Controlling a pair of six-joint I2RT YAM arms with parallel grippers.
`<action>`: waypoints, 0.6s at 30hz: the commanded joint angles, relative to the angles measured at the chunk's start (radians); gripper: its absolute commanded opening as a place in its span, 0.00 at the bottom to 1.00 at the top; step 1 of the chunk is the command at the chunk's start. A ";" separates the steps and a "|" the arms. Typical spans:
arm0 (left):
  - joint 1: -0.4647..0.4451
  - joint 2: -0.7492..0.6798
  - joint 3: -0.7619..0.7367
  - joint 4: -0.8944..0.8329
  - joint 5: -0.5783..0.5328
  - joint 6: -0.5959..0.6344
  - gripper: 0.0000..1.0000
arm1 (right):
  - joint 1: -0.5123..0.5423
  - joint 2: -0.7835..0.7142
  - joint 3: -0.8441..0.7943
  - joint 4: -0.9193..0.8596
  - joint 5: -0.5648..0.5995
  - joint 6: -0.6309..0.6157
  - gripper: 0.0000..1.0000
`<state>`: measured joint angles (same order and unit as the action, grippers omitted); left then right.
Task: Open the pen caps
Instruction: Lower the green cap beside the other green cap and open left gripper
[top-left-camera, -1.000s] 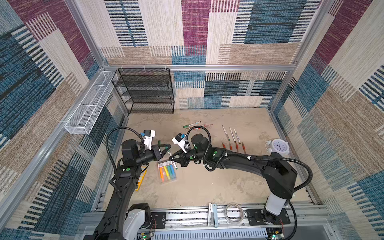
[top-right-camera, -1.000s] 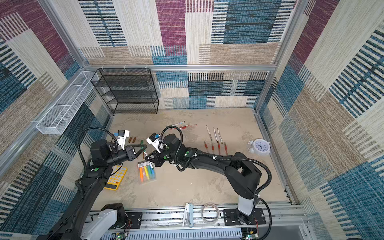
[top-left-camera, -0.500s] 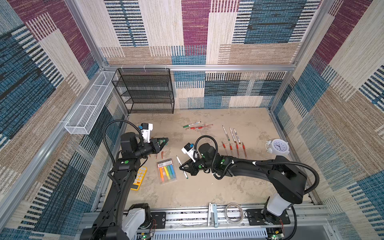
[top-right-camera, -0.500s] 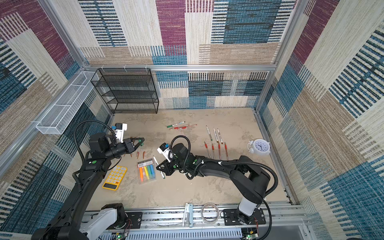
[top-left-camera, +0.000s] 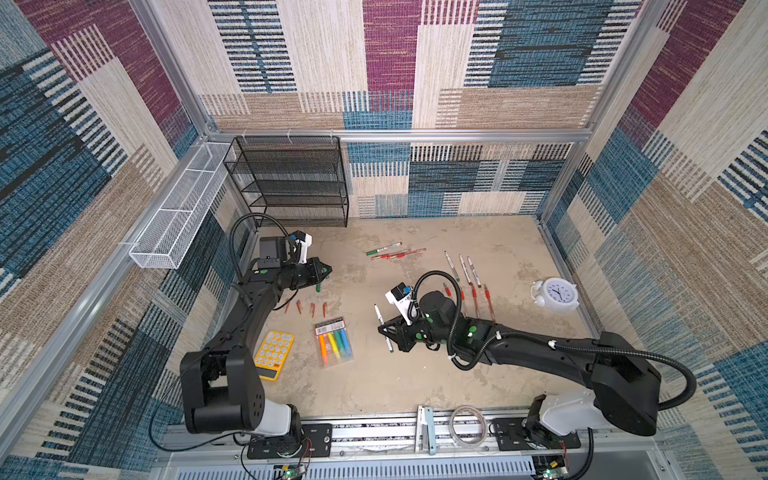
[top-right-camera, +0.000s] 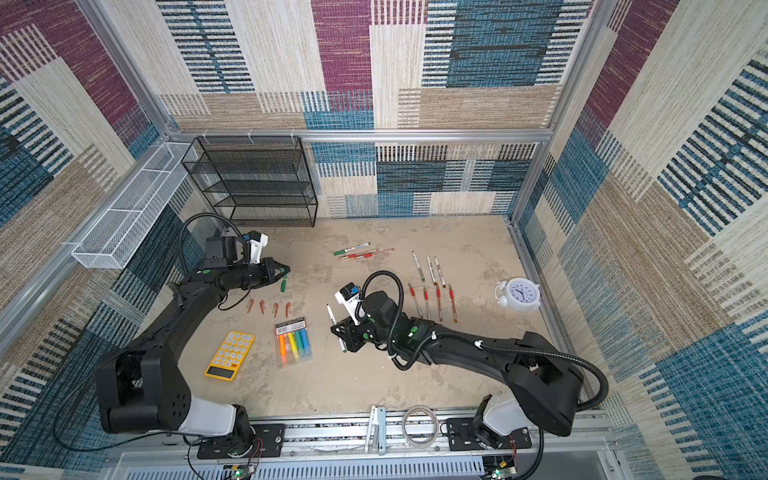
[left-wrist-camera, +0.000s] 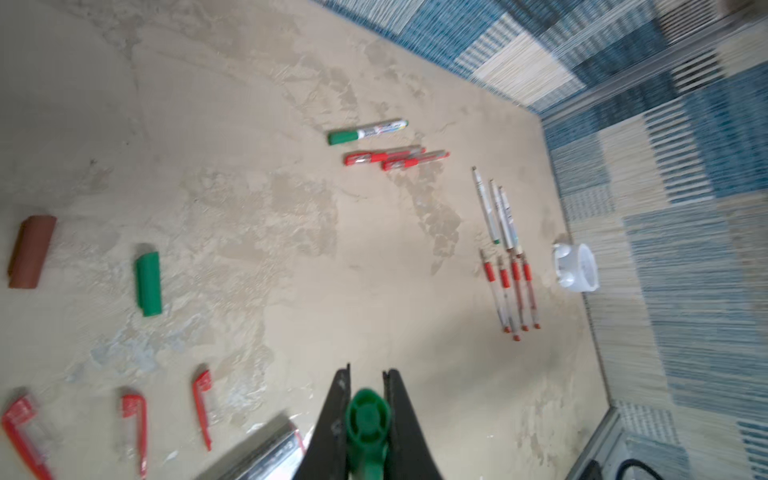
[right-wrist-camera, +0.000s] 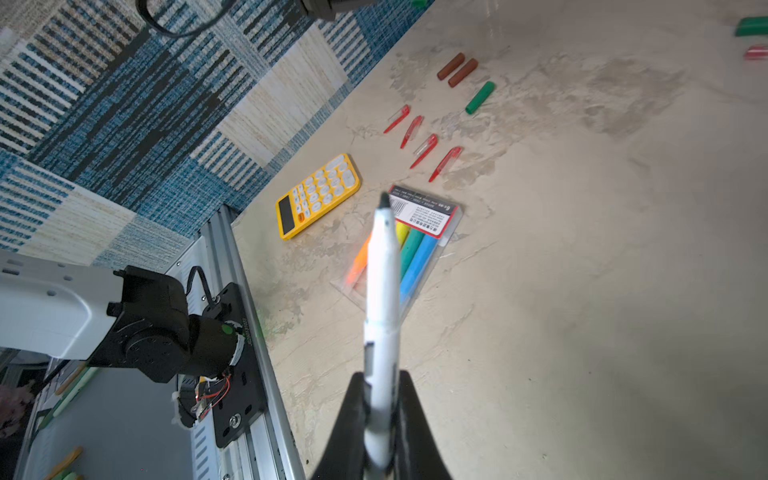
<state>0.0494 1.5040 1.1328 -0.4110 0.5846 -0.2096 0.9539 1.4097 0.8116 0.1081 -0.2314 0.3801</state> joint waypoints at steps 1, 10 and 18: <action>-0.006 0.097 0.068 -0.127 -0.095 0.112 0.00 | -0.004 -0.039 -0.029 -0.036 0.097 0.005 0.01; -0.035 0.409 0.319 -0.309 -0.196 0.196 0.00 | -0.026 -0.107 -0.062 -0.089 0.132 0.000 0.02; -0.066 0.600 0.484 -0.418 -0.346 0.226 0.00 | -0.052 -0.130 -0.091 -0.087 0.110 0.008 0.03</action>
<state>-0.0166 2.0708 1.5761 -0.7525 0.3099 -0.0193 0.9062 1.2842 0.7197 0.0097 -0.1204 0.3805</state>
